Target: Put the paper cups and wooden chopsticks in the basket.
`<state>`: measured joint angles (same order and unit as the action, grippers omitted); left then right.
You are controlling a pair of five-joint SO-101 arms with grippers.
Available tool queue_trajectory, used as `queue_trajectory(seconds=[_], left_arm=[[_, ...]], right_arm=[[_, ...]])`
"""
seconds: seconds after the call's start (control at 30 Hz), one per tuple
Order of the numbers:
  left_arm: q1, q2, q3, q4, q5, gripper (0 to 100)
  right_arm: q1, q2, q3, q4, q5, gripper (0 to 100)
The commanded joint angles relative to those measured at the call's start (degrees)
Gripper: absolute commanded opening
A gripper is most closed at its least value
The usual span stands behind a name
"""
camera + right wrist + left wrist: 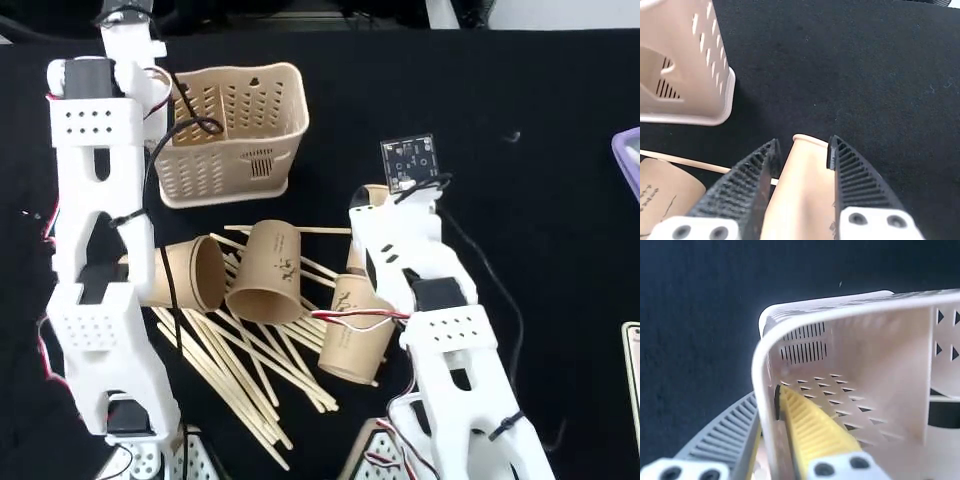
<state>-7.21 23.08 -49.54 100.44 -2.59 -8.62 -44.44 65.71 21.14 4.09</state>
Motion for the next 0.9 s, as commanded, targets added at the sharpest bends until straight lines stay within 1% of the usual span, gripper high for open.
queue_trajectory(seconds=[0.0, 0.2, 0.4, 0.47, 0.57, 0.6, 0.73, 0.87], left_arm=[[1.19, -5.36, 3.82, 0.18, 0.18, 3], [0.92, -5.45, 4.97, 0.18, 0.18, 3], [0.84, -4.48, 6.02, -3.52, 0.18, 3], [0.92, -4.22, 5.93, -4.22, 0.44, 7], [1.27, -4.22, 4.7, -5.19, 0.53, 19], [1.36, -4.22, 3.65, -5.8, 0.53, 21], [2.15, -3.69, 0.04, -7.3, 0.62, 22], [3.03, -3.69, 0.4, -7.47, 0.62, 22]], right_arm=[[-0.62, -0.31, -0.22, -1.23, 0.7, 15.9], [-0.62, -0.31, -0.22, -1.23, 0.7, 15.9], [-0.62, -0.31, -0.13, -1.14, 0.7, 15.9], [-0.62, -0.31, -0.13, -1.14, 0.7, 15.9], [-0.62, -0.31, -0.13, -1.14, 0.7, 15.9], [-0.62, -0.31, -0.13, -1.14, 0.7, 15.9], [-0.62, -0.31, -0.13, -1.14, 0.7, 15.9], [-0.62, -0.31, -0.13, -1.14, 0.7, 15.9]])
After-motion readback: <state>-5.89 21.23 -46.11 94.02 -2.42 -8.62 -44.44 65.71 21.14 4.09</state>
